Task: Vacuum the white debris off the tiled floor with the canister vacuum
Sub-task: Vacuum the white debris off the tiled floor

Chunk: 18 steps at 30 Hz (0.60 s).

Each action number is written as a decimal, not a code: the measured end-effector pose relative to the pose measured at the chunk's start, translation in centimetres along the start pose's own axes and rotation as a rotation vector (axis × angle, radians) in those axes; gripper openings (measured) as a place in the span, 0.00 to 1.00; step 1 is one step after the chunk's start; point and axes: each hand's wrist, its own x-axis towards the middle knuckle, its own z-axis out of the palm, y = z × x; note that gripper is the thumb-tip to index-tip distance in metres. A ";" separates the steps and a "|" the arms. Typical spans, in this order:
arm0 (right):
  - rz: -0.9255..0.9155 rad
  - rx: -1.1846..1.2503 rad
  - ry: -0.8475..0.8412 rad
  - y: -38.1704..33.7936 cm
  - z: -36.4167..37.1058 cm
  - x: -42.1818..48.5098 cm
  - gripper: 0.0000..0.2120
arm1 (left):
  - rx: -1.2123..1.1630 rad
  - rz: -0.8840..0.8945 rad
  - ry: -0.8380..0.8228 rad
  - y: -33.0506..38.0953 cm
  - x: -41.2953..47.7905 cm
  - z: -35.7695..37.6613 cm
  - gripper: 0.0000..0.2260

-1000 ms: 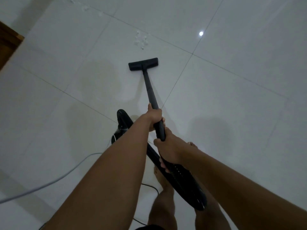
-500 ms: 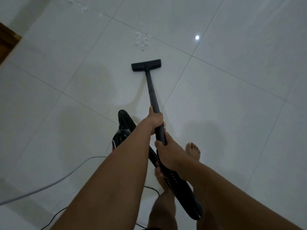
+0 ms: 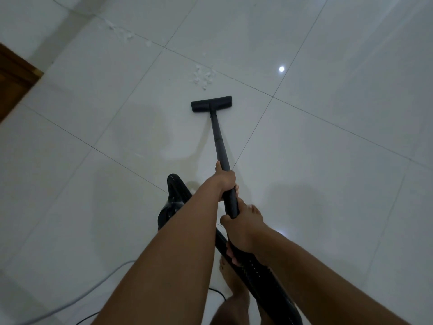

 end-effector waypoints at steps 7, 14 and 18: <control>0.030 -0.001 -0.070 -1.8 -2.4 2.0 0.32 | -0.021 -0.006 -0.008 2.5 1.6 0.5 0.31; -0.003 -0.257 -0.039 -4.2 -4.2 5.7 0.33 | -0.059 0.000 0.015 6.9 3.8 0.4 0.32; -0.009 -0.242 -0.048 -6.0 -5.4 7.1 0.32 | -0.072 0.007 0.028 9.0 5.0 0.1 0.32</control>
